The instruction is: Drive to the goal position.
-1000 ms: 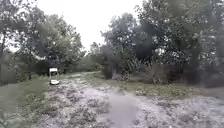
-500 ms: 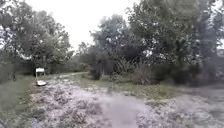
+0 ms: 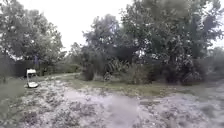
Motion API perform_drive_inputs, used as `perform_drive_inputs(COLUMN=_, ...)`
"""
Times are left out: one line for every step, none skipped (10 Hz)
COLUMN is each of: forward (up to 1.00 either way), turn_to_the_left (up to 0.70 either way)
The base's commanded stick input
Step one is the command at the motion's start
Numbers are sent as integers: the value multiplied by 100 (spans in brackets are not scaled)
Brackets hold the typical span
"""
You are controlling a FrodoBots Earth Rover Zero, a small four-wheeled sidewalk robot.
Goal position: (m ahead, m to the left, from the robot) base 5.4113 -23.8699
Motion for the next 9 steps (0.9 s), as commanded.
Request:
perform_drive_inputs(forward=0, turn_to_the_left=-45)
perform_drive_inputs(forward=0, turn_to_the_left=-45)
perform_drive_inputs(forward=0, turn_to_the_left=-45)
perform_drive_inputs(forward=0, turn_to_the_left=-45)
perform_drive_inputs(forward=0, turn_to_the_left=-45)
perform_drive_inputs(forward=0, turn_to_the_left=-45)
perform_drive_inputs(forward=0, turn_to_the_left=-45)
perform_drive_inputs(forward=0, turn_to_the_left=-45)
perform_drive_inputs(forward=0, turn_to_the_left=-45)
